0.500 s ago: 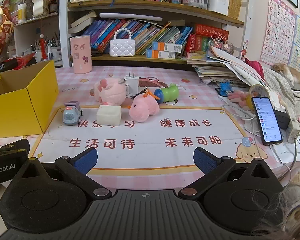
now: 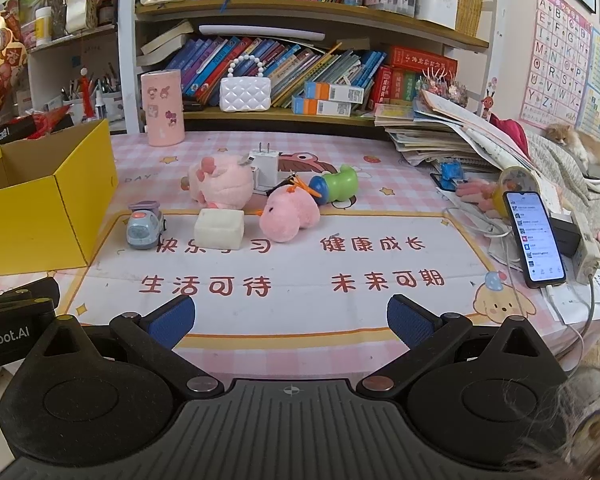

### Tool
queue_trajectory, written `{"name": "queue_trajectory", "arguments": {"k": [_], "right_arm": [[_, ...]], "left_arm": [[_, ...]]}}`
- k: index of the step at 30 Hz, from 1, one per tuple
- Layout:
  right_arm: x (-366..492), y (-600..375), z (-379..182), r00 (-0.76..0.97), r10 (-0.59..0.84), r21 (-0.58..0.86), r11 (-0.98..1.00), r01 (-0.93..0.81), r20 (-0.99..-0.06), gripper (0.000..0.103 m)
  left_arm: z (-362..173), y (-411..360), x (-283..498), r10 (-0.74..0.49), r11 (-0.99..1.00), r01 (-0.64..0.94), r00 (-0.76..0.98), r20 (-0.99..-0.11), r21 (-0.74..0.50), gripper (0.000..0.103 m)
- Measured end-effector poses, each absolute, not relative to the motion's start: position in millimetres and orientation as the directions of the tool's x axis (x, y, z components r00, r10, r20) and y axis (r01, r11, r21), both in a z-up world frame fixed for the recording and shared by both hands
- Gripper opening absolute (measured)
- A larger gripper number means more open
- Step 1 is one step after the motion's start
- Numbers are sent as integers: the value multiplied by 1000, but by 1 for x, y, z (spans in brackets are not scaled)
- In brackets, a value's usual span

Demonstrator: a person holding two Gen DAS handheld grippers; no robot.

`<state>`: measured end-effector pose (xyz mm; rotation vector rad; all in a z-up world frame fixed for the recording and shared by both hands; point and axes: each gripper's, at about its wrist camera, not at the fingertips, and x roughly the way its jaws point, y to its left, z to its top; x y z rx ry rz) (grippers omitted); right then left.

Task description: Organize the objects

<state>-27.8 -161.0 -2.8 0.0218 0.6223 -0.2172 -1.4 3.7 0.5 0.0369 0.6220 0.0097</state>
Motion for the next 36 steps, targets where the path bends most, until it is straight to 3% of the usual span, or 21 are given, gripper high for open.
{"name": "queue_trajectory", "arguments": {"k": [36], "right_arm": [[-23, -167, -6, 780, -195, -14, 972, 233, -595, 103]], "left_arm": [[-5, 1, 12, -32, 999, 44, 795, -606, 4, 103]]}}
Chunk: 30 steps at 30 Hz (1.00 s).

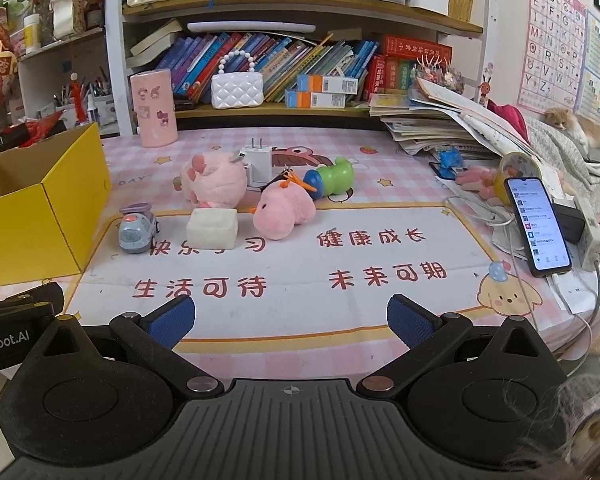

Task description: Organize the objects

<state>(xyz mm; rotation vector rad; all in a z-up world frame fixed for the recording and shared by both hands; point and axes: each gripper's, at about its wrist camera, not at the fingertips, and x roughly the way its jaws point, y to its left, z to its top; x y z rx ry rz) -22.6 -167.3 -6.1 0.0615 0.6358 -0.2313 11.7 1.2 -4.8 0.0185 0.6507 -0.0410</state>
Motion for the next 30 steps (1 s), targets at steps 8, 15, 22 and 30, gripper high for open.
{"name": "queue_trajectory", "arguments": {"k": [8, 15, 22, 30], "right_arm": [[-11, -176, -9, 771, -177, -3, 975, 221, -612, 103], [3, -187, -10, 769, -153, -3, 981, 192, -621, 103], [22, -200, -10, 770, -109, 22, 987, 158, -629, 103], [45, -215, -11, 775, -41, 54, 994, 96, -630, 103]], "left_arm": [[-8, -5, 18, -57, 998, 46, 780, -624, -33, 103], [-12, -11, 27, -47, 999, 21, 773, -632, -48, 103], [-14, -19, 40, -27, 998, -12, 774, -633, -58, 103], [-18, -26, 56, 1, 992, -85, 744, -668, -93, 103]]}}
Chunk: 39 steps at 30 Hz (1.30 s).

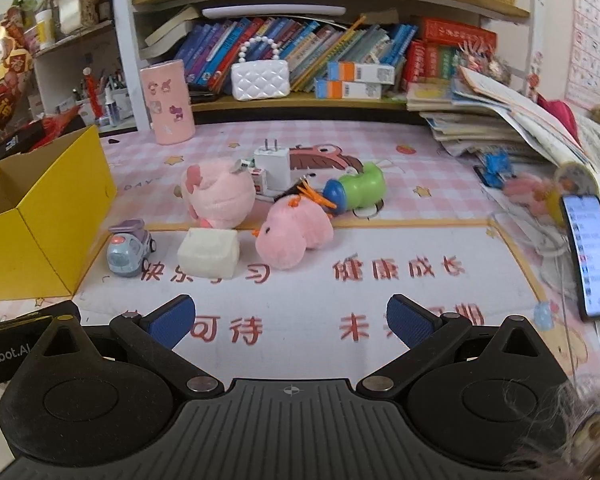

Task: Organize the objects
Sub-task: 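Grasp the pink plush pig with the right tool while the left tool grasps the grey toy car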

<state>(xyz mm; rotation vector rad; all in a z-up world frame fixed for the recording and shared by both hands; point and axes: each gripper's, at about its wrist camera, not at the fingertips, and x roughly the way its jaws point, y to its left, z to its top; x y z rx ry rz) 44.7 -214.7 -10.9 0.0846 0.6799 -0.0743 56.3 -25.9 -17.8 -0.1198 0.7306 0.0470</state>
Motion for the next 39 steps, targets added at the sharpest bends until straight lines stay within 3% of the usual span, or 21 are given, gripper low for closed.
{"name": "queue_trajectory", "arguments": {"k": [7, 9, 12, 20, 25, 32, 39], "right_arm": [[66, -227, -15, 768, 39, 76, 997, 12, -639, 97], [72, -231, -17, 762, 84, 104, 994, -22, -642, 81], [83, -232, -19, 757, 102, 95, 994, -52, -646, 75], [127, -249, -26, 754, 104, 95, 994, -56, -649, 76], [158, -257, -37, 735, 108, 108, 993, -48, -670, 83], [196, -259, -56, 684, 169, 143, 985, -96, -710, 83], [195, -265, -54, 693, 235, 162, 972, -171, -681, 65]], "left_arm": [[-19, -33, 64, 20, 986, -129, 734, -678, -110, 103], [-18, -35, 65, 17, 982, -138, 739, -674, -126, 103], [-18, -37, 67, 21, 978, -154, 744, -668, -141, 103], [-15, -52, 82, 55, 978, -173, 742, -669, -112, 103], [-11, -64, 91, 69, 985, -154, 750, -658, -73, 102], [-13, -81, 107, 92, 988, -149, 756, -648, -34, 102], [-20, -83, 139, 131, 981, -192, 751, -648, -24, 80]]}}
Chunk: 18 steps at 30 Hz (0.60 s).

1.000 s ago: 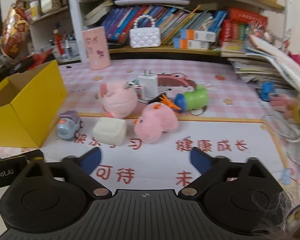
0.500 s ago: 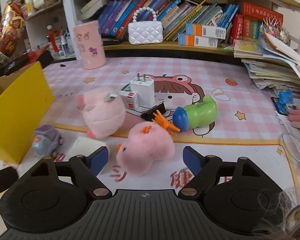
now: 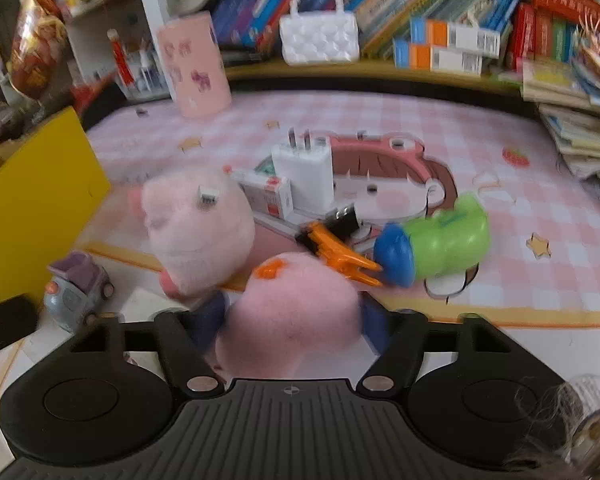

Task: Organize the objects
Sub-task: 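Grasp the pink plush pig with the right tool while the left tool grasps the grey toy car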

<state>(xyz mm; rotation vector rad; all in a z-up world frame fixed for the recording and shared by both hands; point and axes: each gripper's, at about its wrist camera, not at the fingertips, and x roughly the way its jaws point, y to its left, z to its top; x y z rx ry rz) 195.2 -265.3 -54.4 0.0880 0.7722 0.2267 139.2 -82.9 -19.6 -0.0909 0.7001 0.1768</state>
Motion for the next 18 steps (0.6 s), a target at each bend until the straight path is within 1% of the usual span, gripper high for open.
{"name": "queue_trajectory", "arguments": {"k": [4, 6, 11, 13, 14, 16, 18], "right_arm": [[188, -273, -49, 689, 252, 163, 968, -193, -679, 65], [181, -277, -46, 691, 254, 158, 967, -201, -677, 65], [156, -287, -32, 694, 282, 191, 959, -208, -663, 65], [146, -287, -27, 694, 285, 181, 958, -221, -661, 65], [140, -284, -25, 693, 279, 163, 959, -231, -664, 65], [129, -280, -23, 695, 273, 135, 959, -248, -665, 65], [120, -277, -19, 700, 271, 120, 959, -258, -660, 65]], "left_arm": [[-34, -81, 162, 164, 977, -215, 732, -661, 4, 74], [-43, -78, 173, 163, 977, -214, 711, -684, 10, 67], [-61, -77, 188, 160, 979, -204, 699, -697, 20, 66], [-66, -78, 191, 156, 980, -197, 697, -700, 22, 54], [-68, -78, 192, 153, 981, -192, 694, -703, 25, 45], [-69, -76, 191, 145, 982, -187, 706, -694, 15, 45], [-68, -74, 187, 130, 983, -184, 711, -691, -4, 39]]}}
